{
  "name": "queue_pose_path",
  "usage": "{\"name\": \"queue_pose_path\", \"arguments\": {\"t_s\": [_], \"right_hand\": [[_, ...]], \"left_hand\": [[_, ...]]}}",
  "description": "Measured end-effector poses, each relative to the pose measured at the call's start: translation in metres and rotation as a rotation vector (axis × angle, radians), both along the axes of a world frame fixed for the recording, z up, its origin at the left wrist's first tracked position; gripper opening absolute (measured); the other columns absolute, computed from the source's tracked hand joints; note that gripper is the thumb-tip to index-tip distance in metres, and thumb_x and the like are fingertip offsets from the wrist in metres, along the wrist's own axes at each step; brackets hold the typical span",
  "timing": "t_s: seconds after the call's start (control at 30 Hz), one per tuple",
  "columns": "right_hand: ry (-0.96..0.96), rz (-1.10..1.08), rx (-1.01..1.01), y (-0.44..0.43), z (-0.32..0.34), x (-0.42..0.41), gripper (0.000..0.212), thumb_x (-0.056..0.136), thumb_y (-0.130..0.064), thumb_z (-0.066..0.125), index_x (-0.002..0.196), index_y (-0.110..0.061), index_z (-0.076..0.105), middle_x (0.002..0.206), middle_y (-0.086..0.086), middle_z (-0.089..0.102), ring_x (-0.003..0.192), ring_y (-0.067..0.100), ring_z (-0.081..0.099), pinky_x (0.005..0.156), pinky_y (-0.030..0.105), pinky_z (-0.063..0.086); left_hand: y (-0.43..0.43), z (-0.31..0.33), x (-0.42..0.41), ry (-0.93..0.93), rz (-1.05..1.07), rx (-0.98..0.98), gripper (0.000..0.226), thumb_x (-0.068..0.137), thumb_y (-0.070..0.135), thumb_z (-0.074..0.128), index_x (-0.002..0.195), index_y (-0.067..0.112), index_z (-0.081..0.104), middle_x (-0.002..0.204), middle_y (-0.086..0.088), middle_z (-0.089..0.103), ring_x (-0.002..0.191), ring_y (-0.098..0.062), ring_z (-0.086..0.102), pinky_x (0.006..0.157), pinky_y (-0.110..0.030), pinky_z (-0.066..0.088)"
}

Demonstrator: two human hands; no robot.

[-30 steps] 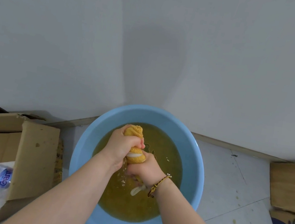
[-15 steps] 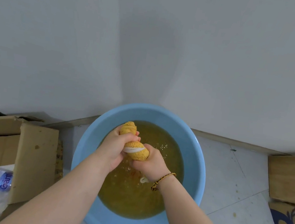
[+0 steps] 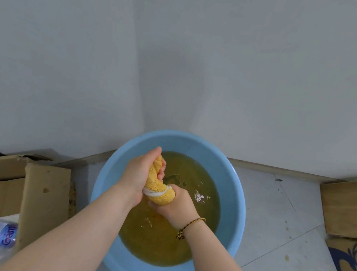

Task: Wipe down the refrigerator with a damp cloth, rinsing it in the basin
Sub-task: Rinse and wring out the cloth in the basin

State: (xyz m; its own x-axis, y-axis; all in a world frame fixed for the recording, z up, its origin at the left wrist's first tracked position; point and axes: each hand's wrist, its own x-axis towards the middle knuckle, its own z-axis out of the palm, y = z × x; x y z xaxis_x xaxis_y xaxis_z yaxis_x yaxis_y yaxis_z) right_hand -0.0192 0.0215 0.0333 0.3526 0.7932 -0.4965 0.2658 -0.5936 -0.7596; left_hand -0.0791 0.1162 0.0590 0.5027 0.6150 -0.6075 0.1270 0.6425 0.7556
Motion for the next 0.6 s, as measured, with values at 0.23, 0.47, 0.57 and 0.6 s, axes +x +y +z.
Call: {"name": "queue_pose_path", "arguments": {"t_s": [0.23,0.47,0.57,0.6], "right_hand": [[-0.261,0.152,-0.118,-0.008,0.001,0.006,0.023,0.082,-0.025,0.058,0.066,-0.026,0.043,0.066,-0.008,0.048,0.07,0.015,0.051,0.062,0.027,0.045],[-0.263,-0.041,-0.081,-0.023,0.01,-0.002,0.012,0.085,-0.028,0.055,0.084,-0.02,0.047,0.08,-0.003,0.054,0.078,0.018,0.056,0.07,0.029,0.05],[-0.11,-0.269,0.02,-0.041,0.021,0.001,0.023,0.082,-0.025,0.063,0.077,-0.025,0.041,0.078,-0.006,0.051,0.08,0.017,0.054,0.069,0.025,0.045],[-0.07,-0.337,0.076,-0.046,0.025,0.002,0.028,0.081,-0.022,0.065,0.073,-0.028,0.039,0.075,-0.008,0.049,0.077,0.015,0.052,0.066,0.022,0.043]], "left_hand": [[-0.005,-0.002,0.005,0.11,-0.222,0.203,0.045,0.089,0.018,0.041,0.044,0.011,0.044,0.04,0.001,0.046,0.038,-0.011,0.042,0.047,-0.022,0.039],[-0.014,0.008,0.007,0.074,-0.111,0.054,0.043,0.092,0.028,0.045,0.053,0.013,0.054,0.049,-0.001,0.052,0.042,-0.011,0.049,0.053,-0.026,0.043],[-0.028,0.023,0.006,-0.132,-0.034,-0.186,0.037,0.093,0.041,0.039,0.09,0.01,0.06,0.08,-0.006,0.061,0.075,-0.017,0.058,0.069,-0.032,0.047],[-0.034,0.026,0.005,-0.2,-0.018,-0.235,0.039,0.094,0.042,0.036,0.101,0.01,0.057,0.089,-0.007,0.061,0.084,-0.018,0.057,0.072,-0.033,0.049]]}}
